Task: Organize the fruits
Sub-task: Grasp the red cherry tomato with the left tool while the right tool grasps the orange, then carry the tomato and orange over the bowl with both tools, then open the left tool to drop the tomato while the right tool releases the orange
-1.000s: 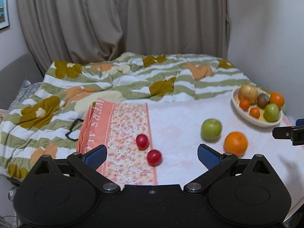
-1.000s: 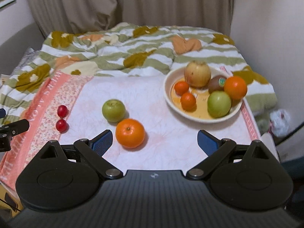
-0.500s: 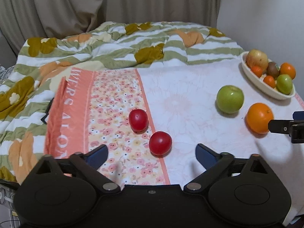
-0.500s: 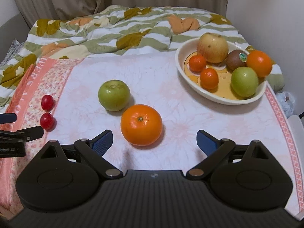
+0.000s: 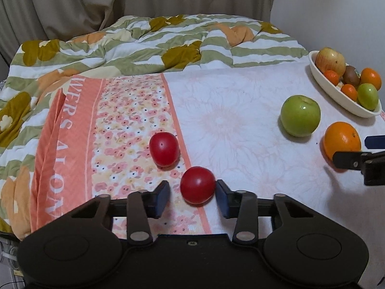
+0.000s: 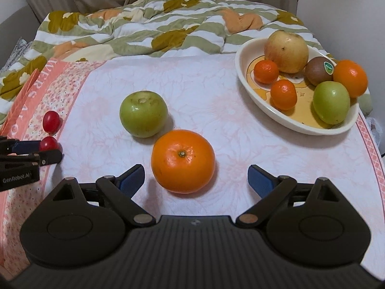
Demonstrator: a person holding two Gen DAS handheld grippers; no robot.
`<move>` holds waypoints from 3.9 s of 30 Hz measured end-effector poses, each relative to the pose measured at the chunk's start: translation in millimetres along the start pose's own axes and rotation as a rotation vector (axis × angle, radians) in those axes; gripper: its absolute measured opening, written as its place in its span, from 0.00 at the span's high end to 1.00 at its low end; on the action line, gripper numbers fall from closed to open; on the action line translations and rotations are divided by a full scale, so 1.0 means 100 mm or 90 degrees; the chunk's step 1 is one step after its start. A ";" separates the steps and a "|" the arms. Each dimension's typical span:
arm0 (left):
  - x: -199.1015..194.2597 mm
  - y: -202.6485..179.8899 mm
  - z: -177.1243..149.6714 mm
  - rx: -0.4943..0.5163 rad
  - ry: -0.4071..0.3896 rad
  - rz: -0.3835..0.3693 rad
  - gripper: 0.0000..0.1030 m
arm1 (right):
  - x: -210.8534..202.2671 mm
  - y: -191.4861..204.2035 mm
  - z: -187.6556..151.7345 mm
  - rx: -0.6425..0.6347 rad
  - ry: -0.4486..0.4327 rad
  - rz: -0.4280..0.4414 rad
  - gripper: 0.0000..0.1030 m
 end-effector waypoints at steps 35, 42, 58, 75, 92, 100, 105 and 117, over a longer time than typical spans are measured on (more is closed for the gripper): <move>-0.51 -0.14 -0.15 -0.027 -0.038 -0.015 0.68 | -0.15 0.22 0.08 -0.068 -0.030 0.026 0.28; -0.85 -0.27 -0.12 -0.021 -0.080 -0.032 0.68 | -0.56 0.20 0.04 -0.058 -0.065 0.015 0.28; -1.50 -0.94 0.02 -0.009 -0.156 -0.079 0.68 | -1.36 -0.26 -0.21 -0.020 -0.098 0.004 0.28; -1.31 -2.21 0.39 -0.073 -0.188 -0.038 0.68 | -1.35 -1.61 -0.01 -0.105 -0.131 0.055 0.28; -0.19 -2.96 0.70 -0.022 -0.088 -0.049 0.68 | -0.78 -2.45 0.40 -0.094 -0.128 0.046 0.28; 0.21 -3.08 0.63 0.016 -0.040 -0.049 0.67 | -0.58 -2.48 0.51 -0.095 -0.122 0.046 0.28; 0.27 -3.10 0.63 0.034 -0.032 -0.050 0.62 | -0.54 -2.46 0.58 -0.095 -0.122 0.043 0.28; -0.04 -2.78 0.64 0.015 -0.071 -0.027 0.08 | -0.45 -2.15 0.82 -0.125 -0.132 0.060 0.28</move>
Point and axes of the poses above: each gripper's, at about its wrist camera, not at the fingertips, and x roughly the way its jaws point, y to its left, z to its top, the point moved 9 cm from there along x, roughly the way its jaws point, and after that the axes turned 11 degrees about -x, right-handed, at the moved point
